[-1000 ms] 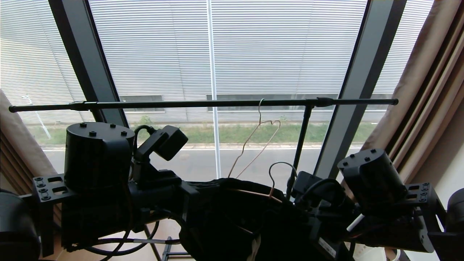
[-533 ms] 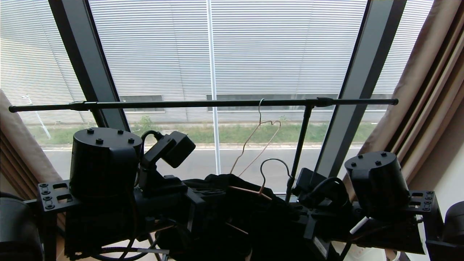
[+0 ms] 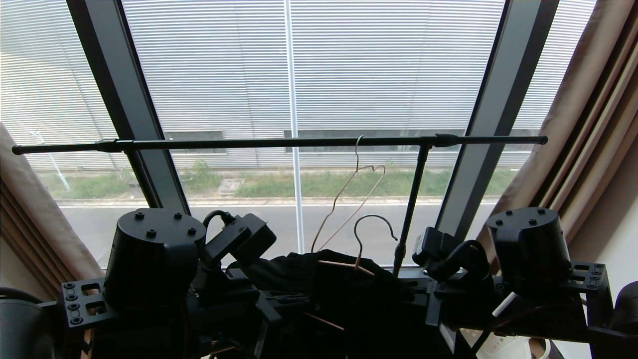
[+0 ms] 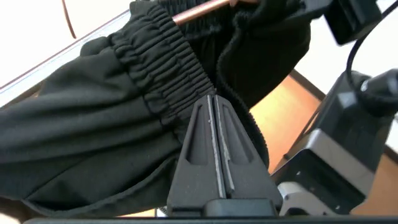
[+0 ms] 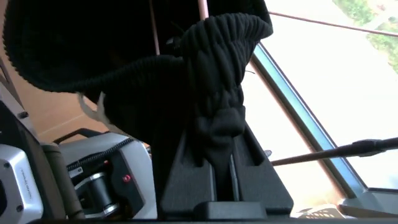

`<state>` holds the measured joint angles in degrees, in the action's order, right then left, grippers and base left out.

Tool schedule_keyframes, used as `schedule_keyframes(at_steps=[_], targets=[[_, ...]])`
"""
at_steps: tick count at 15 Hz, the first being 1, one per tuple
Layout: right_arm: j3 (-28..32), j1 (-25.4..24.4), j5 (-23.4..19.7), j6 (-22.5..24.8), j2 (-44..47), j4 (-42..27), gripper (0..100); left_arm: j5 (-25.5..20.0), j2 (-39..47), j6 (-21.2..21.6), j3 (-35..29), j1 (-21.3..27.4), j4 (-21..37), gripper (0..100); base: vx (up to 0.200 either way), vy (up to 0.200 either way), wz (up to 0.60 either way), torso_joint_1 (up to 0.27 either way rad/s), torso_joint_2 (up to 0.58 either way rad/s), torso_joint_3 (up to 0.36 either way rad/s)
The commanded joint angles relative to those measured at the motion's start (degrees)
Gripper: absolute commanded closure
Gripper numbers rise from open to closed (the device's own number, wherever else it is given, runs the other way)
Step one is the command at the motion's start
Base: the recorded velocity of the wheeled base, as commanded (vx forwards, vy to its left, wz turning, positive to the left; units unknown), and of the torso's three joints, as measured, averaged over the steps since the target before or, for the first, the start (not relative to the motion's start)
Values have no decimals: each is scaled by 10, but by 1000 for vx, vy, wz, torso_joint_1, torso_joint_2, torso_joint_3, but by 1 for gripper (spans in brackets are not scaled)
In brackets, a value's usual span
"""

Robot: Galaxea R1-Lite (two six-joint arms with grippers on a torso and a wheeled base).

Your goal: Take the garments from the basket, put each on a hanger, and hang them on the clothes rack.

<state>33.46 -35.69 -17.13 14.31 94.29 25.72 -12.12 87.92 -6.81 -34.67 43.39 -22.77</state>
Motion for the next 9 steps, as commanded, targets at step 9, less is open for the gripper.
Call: schedule_keyframes(at_steps=[9], targets=[[-38, 0, -51, -29, -2, 87, 100, 0, 30, 14, 4, 9, -3, 100, 0, 0, 0, 0, 0, 0]])
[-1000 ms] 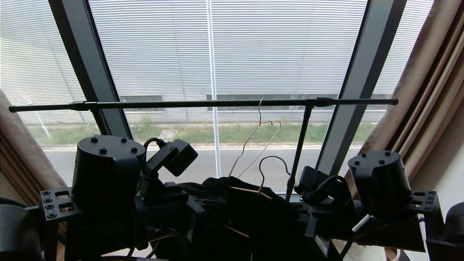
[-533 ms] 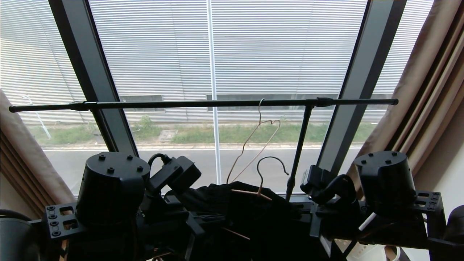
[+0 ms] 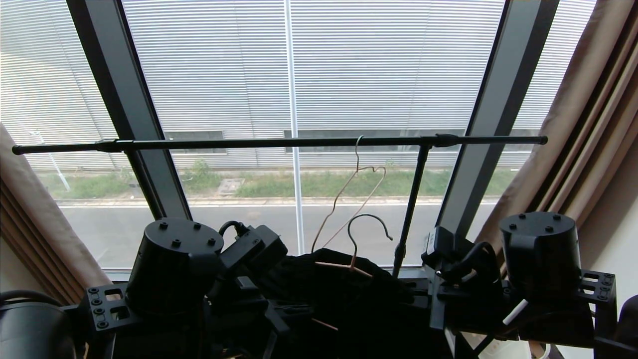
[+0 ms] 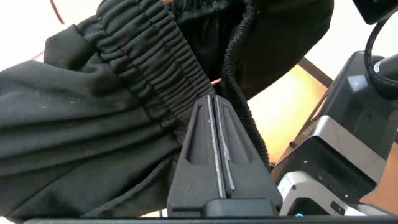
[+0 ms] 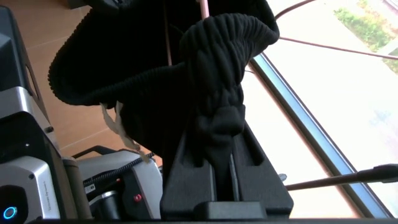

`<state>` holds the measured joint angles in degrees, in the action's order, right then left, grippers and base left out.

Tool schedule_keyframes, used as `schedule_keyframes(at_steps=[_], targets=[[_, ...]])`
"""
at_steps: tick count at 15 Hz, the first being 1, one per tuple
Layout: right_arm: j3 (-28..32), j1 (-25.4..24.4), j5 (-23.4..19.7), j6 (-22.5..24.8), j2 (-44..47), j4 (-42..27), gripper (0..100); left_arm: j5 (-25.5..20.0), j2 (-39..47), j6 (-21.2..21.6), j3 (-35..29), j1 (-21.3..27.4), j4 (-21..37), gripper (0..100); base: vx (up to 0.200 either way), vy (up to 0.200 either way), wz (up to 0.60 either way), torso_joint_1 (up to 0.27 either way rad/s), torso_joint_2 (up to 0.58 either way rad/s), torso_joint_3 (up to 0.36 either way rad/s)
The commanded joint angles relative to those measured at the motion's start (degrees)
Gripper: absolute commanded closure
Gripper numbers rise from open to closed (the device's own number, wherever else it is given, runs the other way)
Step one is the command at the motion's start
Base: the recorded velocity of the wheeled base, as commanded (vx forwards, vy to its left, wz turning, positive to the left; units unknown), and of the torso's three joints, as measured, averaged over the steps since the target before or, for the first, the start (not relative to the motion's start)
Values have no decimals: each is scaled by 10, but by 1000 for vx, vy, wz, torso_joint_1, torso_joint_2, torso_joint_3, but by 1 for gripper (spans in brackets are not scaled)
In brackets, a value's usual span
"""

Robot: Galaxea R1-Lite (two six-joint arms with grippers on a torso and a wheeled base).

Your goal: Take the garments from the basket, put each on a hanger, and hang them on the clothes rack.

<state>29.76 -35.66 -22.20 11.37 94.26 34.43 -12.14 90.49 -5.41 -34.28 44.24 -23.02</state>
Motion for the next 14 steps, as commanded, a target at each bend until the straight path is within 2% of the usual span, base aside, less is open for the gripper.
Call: schedule_keyframes(at_steps=[1, 12, 13, 14], targets=[[-2, 0, 0, 1, -2, 0, 100, 0, 4, 0, -1, 1, 0, 100, 0, 0, 0, 0, 0, 0], [-5, -5, -4, 0, -9, 1, 100, 0, 15, 1, -4, 1, 0, 100, 0, 0, 0, 0, 0, 0], [-7, -13, -3, 0, -16, 1, 100, 1, 25, 0, -10, 1, 0, 0, 0, 0, 0, 0, 0, 0], [-10, -20, -3, 1, -25, 1, 100, 2, 34, -1, -17, 1, -1, 0, 0, 0, 0, 0, 0, 0]])
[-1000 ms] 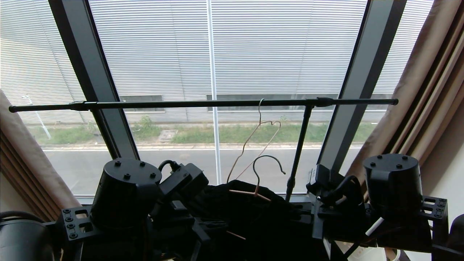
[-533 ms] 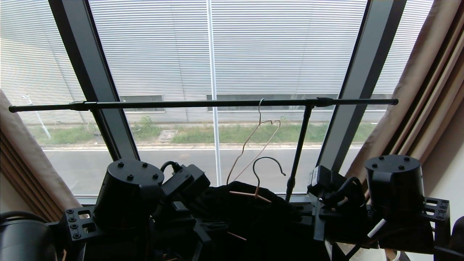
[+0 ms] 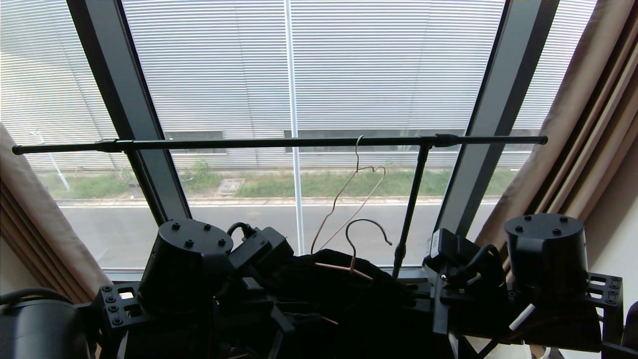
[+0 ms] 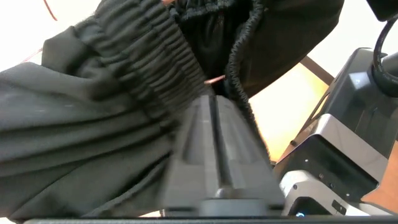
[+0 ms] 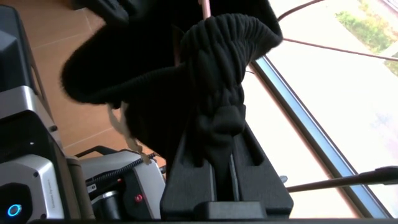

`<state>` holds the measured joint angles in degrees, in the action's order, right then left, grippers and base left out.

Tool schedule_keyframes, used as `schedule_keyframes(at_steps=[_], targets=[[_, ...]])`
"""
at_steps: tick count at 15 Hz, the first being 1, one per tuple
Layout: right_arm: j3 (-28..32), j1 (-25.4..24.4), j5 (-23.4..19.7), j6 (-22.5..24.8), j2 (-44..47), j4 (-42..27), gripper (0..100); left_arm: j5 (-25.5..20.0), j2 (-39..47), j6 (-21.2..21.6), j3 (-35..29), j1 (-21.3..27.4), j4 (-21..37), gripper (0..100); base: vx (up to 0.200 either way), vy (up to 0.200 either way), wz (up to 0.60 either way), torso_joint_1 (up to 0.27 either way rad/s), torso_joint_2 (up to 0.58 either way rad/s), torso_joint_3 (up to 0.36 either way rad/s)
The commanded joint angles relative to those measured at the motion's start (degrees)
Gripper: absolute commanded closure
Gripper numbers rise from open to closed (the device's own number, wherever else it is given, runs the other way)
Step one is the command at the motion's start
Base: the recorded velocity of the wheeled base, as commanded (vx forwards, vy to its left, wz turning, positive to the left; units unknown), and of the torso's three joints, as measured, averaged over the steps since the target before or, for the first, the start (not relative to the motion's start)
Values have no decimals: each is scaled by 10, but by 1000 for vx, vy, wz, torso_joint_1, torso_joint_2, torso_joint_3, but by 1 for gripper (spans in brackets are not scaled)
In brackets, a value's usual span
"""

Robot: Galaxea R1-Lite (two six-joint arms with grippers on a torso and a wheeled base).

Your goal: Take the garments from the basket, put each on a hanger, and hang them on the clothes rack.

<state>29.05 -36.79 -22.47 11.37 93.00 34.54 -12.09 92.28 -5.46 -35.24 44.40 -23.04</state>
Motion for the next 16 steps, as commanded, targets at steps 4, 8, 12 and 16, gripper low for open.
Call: schedule_keyframes(at_steps=[4, 8, 12, 16], targets=[[-8, -10, -1, 1, -26, 0, 100, 1, 19, -3, -14, -1, -1, 0, 0, 0, 0, 0, 0, 0], [-9, -10, -3, 1, -26, 0, 100, 8, 16, -4, -11, -3, -2, 0, 0, 0, 0, 0, 0, 0], [-13, -8, -3, 1, -22, 17, 100, 6, -33, -2, 8, -2, -2, 0, 0, 0, 0, 0, 0, 0], [-18, -6, -6, 1, -6, 40, 100, 5, -57, -1, 27, -3, -2, 0, 0, 0, 0, 0, 0, 0]])
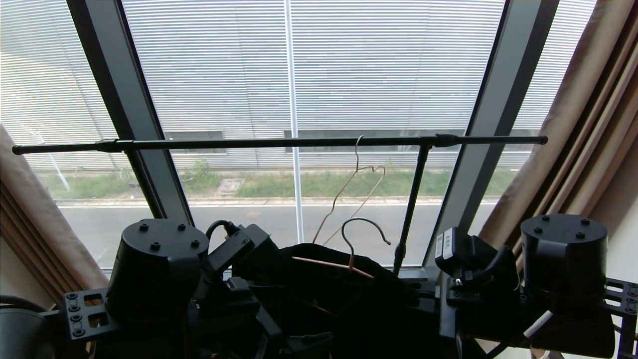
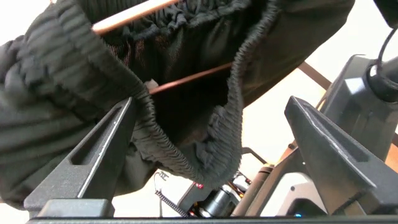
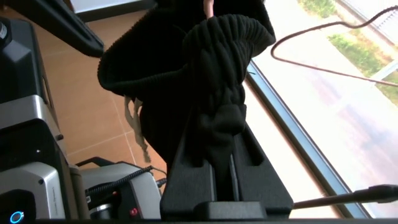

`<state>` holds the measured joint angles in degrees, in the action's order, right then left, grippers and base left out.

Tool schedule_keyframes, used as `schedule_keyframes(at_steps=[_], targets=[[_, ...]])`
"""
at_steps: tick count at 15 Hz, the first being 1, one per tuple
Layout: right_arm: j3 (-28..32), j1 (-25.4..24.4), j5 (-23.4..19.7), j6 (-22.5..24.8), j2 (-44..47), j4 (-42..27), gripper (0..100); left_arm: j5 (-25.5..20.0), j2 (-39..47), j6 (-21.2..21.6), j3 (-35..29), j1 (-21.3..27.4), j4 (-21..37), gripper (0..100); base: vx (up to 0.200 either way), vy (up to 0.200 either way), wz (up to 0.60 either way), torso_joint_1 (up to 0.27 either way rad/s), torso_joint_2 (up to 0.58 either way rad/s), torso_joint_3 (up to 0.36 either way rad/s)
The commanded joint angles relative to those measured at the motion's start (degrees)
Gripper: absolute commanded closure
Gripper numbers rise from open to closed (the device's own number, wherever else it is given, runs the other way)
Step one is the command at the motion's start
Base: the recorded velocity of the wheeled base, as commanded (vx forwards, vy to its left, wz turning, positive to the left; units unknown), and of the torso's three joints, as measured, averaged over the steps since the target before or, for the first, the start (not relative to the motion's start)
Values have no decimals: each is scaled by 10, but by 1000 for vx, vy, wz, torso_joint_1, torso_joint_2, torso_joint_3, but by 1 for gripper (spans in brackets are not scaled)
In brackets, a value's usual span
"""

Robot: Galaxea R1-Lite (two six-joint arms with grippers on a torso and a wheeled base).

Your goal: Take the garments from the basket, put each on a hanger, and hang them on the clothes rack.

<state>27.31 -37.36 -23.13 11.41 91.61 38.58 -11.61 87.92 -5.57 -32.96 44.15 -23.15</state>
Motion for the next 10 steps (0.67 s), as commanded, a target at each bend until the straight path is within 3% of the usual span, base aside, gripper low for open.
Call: schedule_keyframes(at_steps=[1, 7, 10], targets=[[-1, 0, -5, 0, 5, 0, 100, 0, -13, -1, 6, 0, 0, 0, 0, 0, 0, 0, 0, 0], [-3, 5, -7, 0, 4, 1, 100, 0, -17, 0, 11, -2, -1, 0, 0, 0, 0, 0, 0, 0], [-3, 18, -29, 0, 7, 1, 100, 0, -42, 0, 19, -5, -1, 0, 0, 0, 0, 0, 0, 0]])
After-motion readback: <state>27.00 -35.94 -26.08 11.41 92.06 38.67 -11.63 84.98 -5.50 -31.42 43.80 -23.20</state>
